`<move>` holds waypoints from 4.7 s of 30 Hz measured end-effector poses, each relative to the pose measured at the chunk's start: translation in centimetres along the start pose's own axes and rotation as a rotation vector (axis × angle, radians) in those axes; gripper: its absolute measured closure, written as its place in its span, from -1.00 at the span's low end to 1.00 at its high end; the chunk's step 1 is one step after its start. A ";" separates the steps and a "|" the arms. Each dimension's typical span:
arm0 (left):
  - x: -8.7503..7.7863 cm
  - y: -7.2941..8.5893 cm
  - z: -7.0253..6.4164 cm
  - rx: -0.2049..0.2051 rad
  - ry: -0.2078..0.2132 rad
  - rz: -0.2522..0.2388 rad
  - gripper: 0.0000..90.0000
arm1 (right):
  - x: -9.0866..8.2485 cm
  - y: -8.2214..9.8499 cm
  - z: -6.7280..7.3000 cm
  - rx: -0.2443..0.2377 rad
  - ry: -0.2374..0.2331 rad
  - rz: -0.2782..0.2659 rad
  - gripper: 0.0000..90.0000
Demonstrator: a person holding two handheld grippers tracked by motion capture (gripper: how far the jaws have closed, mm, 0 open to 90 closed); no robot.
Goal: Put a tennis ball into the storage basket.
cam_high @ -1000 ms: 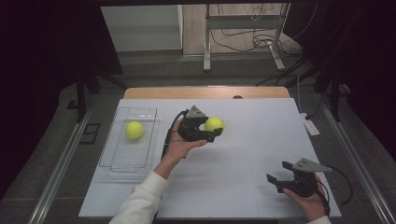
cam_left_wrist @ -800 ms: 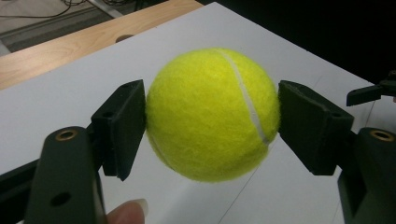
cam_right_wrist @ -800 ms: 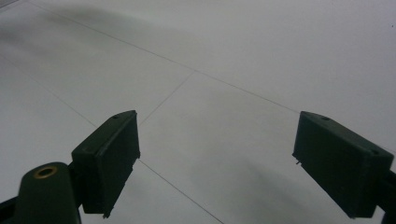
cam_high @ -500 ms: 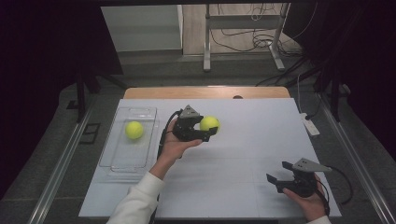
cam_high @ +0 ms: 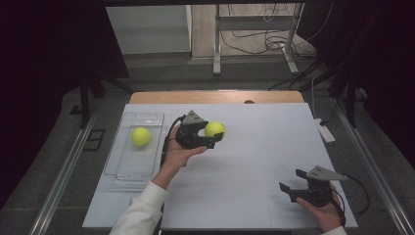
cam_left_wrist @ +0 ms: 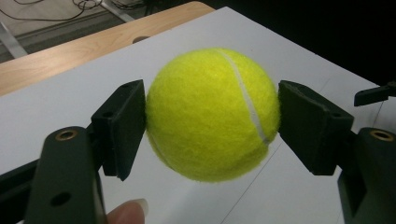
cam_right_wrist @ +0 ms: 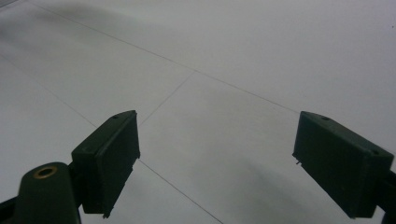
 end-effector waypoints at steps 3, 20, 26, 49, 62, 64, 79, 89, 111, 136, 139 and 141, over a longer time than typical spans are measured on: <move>-0.3 0.1 0.2 -0.001 -0.003 -0.002 -0.39 | 0.0 0.0 0.0 0.000 0.001 -0.001 -0.68; -1.7 0.8 1.2 -0.005 -0.023 -0.009 -0.39 | 0.0 0.0 0.1 -0.002 0.003 0.002 -0.68; -2.3 1.1 1.7 -0.010 -0.032 -0.011 -0.39 | 0.0 0.0 0.1 -0.002 0.003 0.001 -0.68; -4.2 1.1 3.1 -0.038 -0.065 -0.045 -0.39 | 0.0 0.0 0.1 -0.001 0.002 0.004 -0.68; -6.0 1.6 4.2 -0.061 -0.098 -0.060 -0.39 | 0.0 0.0 0.1 -0.002 0.001 0.005 -0.68; -6.1 1.6 4.3 -0.064 -0.100 -0.063 -0.39 | 0.0 0.0 0.1 -0.002 0.001 0.005 -0.68; -8.3 2.4 5.8 -0.100 -0.146 -0.085 -0.39 | 0.0 0.0 0.1 -0.005 0.003 0.003 -0.68; -10.0 3.4 7.4 -0.125 -0.201 -0.086 -0.39 | 0.0 -0.1 0.2 -0.008 0.001 0.000 -0.68; -12.9 5.0 9.9 -0.173 -0.263 -0.098 -0.39 | -0.1 -0.1 0.3 -0.009 0.004 0.001 -0.68; -16.0 6.8 12.2 -0.224 -0.331 -0.117 -0.39 | 0.0 -0.1 0.3 -0.009 0.002 0.004 -0.68; -16.2 6.9 12.3 -0.228 -0.333 -0.118 -0.39 | 0.0 -0.1 0.3 -0.008 0.002 0.004 -0.68; -16.4 7.1 12.4 -0.229 -0.335 -0.118 -0.39 | 0.0 -0.1 0.3 -0.009 0.001 0.004 -0.68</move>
Point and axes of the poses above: each handheld gripper's, and its own axes: x roughly forward along the jaws, y roughly out of its underside, z roughly to its left, the point moved 7 cm from there along x, roughly forward along the jaws, and after that the axes turned 2 degrees about -x, right-handed, at the moved point
